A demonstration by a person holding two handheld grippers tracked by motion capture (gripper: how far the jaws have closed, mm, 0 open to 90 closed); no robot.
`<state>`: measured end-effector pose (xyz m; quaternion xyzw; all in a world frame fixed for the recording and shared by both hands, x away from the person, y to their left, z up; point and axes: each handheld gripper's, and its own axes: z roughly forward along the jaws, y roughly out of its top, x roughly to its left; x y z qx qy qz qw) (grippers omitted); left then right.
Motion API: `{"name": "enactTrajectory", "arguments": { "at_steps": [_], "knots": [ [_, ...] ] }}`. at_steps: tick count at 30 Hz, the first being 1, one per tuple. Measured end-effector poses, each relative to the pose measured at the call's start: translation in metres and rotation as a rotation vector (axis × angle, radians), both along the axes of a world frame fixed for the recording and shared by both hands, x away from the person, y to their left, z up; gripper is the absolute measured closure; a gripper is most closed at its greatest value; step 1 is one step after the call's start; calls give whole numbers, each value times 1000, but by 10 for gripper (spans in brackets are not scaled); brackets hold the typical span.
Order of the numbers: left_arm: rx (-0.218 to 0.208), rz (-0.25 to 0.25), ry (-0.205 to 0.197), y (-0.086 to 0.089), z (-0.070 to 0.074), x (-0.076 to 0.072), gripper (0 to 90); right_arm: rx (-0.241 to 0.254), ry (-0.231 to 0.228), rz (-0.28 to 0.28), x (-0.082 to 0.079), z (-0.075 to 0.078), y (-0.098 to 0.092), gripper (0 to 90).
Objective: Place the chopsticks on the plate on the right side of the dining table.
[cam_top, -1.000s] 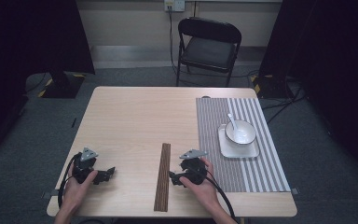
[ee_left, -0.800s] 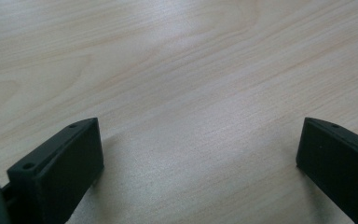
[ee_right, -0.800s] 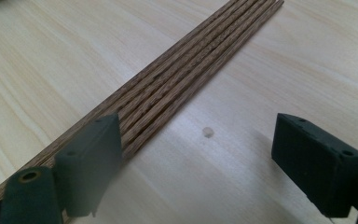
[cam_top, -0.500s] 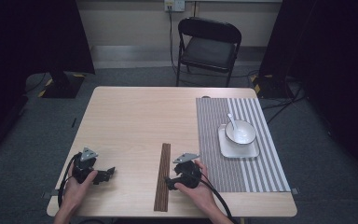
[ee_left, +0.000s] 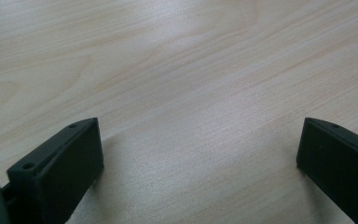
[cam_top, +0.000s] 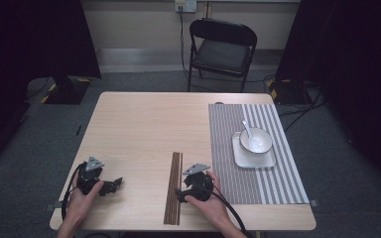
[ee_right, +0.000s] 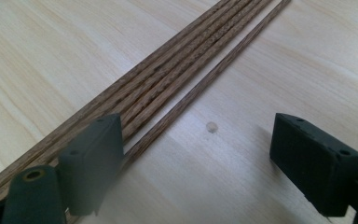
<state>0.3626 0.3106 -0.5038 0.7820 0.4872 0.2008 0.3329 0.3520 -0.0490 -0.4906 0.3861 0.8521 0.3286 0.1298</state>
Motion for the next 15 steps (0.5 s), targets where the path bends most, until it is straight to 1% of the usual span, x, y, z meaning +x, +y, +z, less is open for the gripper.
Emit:
{"name": "enactTrajectory", "arguments": {
  "at_steps": [4,5,9,10,11,12,14,15],
  "knots": [
    [7,-5,3,1,0,0,0,-11,-6,-7,-1,0,-2,165],
    [-1,1,0,0,0,0,0,-17,-7,-11,-1,0,-3,165],
    [-4,2,-1,0,0,0,0,-36,-22,-10,-3,-1,-5,165],
    [7,-5,3,0,0,0,0,-35,-19,-10,-4,-1,-6,165],
    [-3,2,-1,0,0,0,0,-37,-21,-10,-4,-1,-7,165],
    [-4,3,-1,0,0,0,0,-35,-17,-15,-4,-1,-8,164],
    [7,-5,3,0,0,0,0,-36,-19,-24,-5,-1,-10,160],
    [0,0,0,0,0,0,0,-39,-21,-30,-5,-1,-11,161]
  ]
}}
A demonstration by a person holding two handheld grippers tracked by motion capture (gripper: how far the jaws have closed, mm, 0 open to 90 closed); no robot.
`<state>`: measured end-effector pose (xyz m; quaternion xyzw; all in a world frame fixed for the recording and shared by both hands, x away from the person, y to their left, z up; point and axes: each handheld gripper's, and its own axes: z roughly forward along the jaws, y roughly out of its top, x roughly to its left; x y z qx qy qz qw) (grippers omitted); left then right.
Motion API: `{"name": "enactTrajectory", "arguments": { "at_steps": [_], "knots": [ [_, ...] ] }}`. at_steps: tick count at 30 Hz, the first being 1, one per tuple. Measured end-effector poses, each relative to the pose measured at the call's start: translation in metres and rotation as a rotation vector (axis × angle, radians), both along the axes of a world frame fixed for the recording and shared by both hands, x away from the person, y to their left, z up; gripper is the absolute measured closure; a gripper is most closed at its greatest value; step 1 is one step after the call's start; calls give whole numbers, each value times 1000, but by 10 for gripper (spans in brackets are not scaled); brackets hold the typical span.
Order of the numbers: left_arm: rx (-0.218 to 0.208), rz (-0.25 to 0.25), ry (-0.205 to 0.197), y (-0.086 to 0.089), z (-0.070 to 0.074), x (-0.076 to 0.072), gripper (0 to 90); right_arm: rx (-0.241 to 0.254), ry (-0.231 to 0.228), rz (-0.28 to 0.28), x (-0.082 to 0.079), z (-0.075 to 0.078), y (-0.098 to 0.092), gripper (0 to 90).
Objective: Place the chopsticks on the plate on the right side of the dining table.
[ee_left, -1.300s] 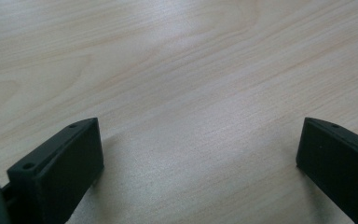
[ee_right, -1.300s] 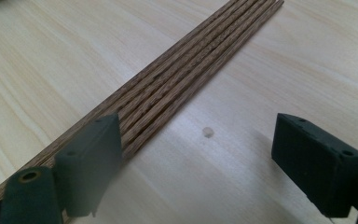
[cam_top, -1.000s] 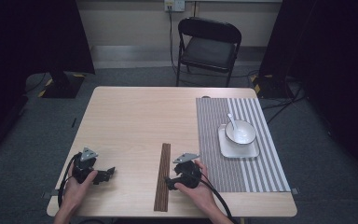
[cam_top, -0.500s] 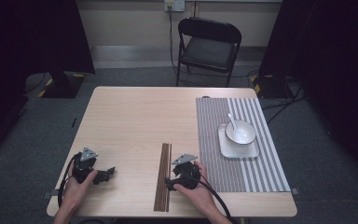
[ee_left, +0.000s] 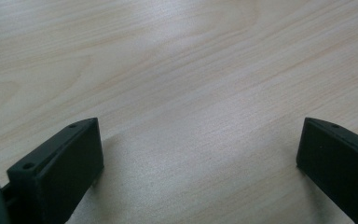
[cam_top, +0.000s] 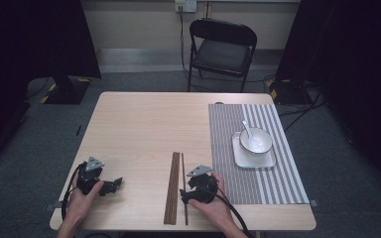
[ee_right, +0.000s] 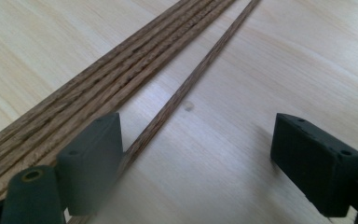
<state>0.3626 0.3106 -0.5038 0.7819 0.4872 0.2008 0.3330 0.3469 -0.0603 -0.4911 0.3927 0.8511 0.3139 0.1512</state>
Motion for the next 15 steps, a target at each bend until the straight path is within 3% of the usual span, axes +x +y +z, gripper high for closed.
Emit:
{"name": "enactTrajectory", "arguments": {
  "at_steps": [8,15],
  "knots": [
    [-3,2,-1,0,0,0,0,-4,-3,-10,-1,0,-6,163],
    [-3,2,-1,0,0,0,0,-1,-5,-27,4,2,-11,266]
  ]
}}
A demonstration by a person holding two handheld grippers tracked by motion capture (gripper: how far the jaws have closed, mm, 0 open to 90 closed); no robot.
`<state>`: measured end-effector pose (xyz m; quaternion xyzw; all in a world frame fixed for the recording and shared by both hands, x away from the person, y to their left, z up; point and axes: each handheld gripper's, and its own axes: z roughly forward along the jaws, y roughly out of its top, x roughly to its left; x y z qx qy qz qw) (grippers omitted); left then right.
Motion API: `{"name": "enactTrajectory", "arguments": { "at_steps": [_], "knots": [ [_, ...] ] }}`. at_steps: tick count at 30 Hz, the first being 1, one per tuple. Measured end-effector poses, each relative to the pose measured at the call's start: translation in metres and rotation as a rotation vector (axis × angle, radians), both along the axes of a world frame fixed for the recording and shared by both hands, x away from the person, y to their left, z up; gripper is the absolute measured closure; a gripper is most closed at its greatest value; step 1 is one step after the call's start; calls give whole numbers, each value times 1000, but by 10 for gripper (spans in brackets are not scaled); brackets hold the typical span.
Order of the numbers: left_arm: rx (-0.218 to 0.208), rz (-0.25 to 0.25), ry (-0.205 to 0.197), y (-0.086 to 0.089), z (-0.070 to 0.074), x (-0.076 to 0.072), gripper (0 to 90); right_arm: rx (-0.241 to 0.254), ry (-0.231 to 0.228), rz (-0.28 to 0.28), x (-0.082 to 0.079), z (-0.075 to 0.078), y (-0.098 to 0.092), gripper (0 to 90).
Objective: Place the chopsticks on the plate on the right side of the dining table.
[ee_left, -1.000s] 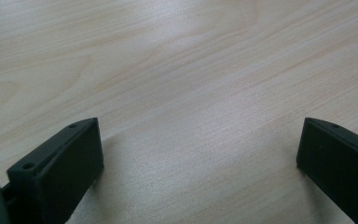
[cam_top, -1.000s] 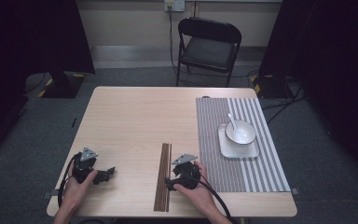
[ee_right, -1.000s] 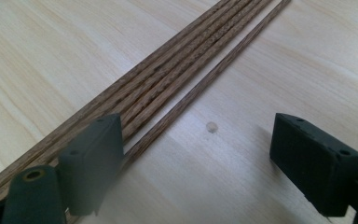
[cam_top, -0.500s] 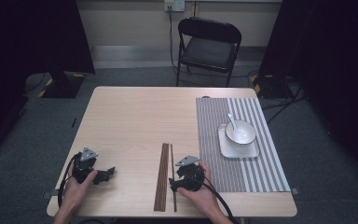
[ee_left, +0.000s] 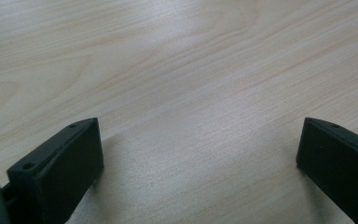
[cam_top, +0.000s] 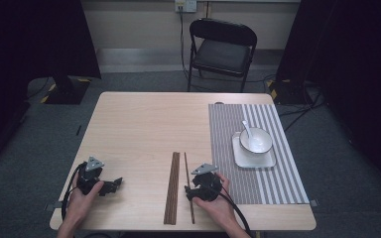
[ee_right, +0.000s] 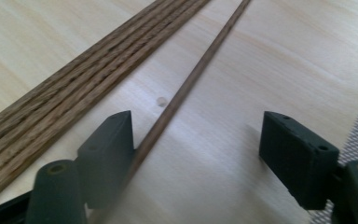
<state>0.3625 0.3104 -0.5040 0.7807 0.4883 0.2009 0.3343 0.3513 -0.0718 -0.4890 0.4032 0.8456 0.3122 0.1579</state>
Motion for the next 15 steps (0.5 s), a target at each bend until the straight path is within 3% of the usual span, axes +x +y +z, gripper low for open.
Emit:
{"name": "enactTrajectory", "arguments": {
  "at_steps": [5,15],
  "knots": [
    [0,0,0,0,0,0,0,1,2,-6,1,1,-4,328],
    [0,-2,0,0,0,0,0,6,8,-7,-7,4,-9,553]
  ]
}}
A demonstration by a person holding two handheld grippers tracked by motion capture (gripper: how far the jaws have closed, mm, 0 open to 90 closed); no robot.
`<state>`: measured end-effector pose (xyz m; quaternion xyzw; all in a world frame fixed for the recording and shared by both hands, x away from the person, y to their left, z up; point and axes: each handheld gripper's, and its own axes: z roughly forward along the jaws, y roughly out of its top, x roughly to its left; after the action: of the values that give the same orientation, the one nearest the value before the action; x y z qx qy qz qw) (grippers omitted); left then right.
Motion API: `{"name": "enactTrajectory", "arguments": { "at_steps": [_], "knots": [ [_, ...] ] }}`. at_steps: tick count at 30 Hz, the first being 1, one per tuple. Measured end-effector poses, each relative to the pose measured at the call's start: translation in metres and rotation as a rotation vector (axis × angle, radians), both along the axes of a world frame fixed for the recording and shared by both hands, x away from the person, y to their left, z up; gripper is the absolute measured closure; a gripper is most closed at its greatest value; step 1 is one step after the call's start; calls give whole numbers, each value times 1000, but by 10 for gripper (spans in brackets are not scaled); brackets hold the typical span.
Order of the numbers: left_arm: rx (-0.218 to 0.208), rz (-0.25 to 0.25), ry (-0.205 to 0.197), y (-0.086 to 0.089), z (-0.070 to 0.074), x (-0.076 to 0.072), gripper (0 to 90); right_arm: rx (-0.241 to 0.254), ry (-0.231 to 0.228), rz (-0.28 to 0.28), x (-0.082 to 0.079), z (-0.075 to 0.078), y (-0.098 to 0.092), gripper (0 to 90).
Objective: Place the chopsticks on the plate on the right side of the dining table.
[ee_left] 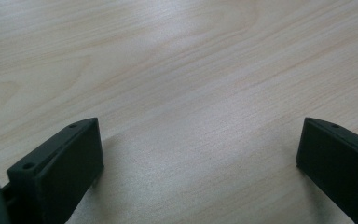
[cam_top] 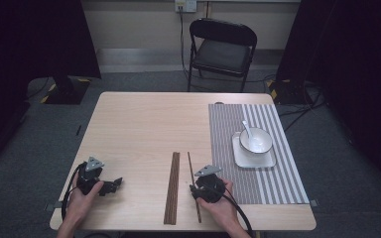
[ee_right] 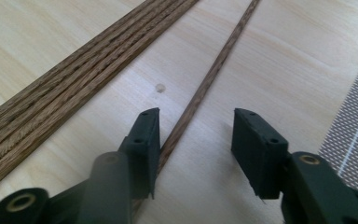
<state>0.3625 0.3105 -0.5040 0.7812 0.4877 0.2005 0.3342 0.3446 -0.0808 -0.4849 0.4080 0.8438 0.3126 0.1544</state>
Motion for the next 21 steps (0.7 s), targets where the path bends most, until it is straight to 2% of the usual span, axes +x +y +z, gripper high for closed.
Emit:
{"name": "enactTrajectory", "arguments": {
  "at_steps": [7,9,17,21],
  "knots": [
    [9,-7,3,1,0,0,0,3,-8,-46,7,0,-7,674],
    [0,0,0,0,0,0,0,5,-8,-53,9,0,-8,719],
    [0,0,0,0,0,0,0,-5,-16,-73,12,0,-7,798],
    [0,1,0,0,0,0,0,-6,-21,-102,17,0,-5,819]
  ]
}}
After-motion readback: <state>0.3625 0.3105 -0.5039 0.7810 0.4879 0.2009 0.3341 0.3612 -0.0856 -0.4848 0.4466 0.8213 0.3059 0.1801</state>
